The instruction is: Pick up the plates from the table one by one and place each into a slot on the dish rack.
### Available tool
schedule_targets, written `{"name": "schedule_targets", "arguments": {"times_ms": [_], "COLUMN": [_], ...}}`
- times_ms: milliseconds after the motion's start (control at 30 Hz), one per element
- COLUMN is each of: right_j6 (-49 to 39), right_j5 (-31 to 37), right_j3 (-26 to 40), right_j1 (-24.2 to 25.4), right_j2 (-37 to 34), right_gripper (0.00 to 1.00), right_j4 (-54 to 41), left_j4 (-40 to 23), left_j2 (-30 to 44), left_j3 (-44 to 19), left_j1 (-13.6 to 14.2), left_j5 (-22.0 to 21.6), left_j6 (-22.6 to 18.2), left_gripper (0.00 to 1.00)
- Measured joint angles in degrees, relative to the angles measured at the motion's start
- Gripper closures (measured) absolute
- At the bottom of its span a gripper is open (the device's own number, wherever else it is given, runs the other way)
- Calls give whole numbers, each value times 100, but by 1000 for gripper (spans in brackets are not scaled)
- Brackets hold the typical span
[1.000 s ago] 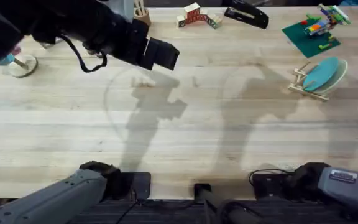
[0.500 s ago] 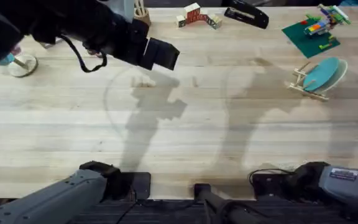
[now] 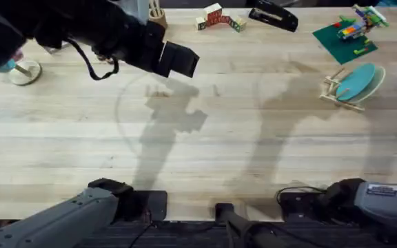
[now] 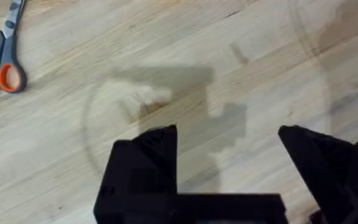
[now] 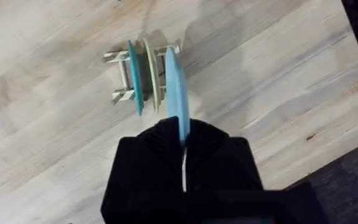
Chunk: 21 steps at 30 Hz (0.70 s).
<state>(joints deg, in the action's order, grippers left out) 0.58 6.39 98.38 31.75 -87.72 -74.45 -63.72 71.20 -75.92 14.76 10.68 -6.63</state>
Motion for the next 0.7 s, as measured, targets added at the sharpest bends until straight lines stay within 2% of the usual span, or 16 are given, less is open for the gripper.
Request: {"name": "schedule_targets", "arguments": {"times_ms": [267,533,700], "right_j6": [-201,-277,-343], "right_j5": [-454,-609,-627], "right_j3": [-811,-1439,-1545], "right_j1": [384,396,396], "right_j2": [-2,-2,-2], "right_gripper": [969,968,969], "right_j4": [339,840,1070], "left_j4": [2,2,4], "left_j2": [-2,0,-2], "left_j3": [0,0,0], "left_j1": [0,0,0], "left_j5": [0,0,0], "left_j6": [0,0,0], "left_gripper": [6,7,7]}}
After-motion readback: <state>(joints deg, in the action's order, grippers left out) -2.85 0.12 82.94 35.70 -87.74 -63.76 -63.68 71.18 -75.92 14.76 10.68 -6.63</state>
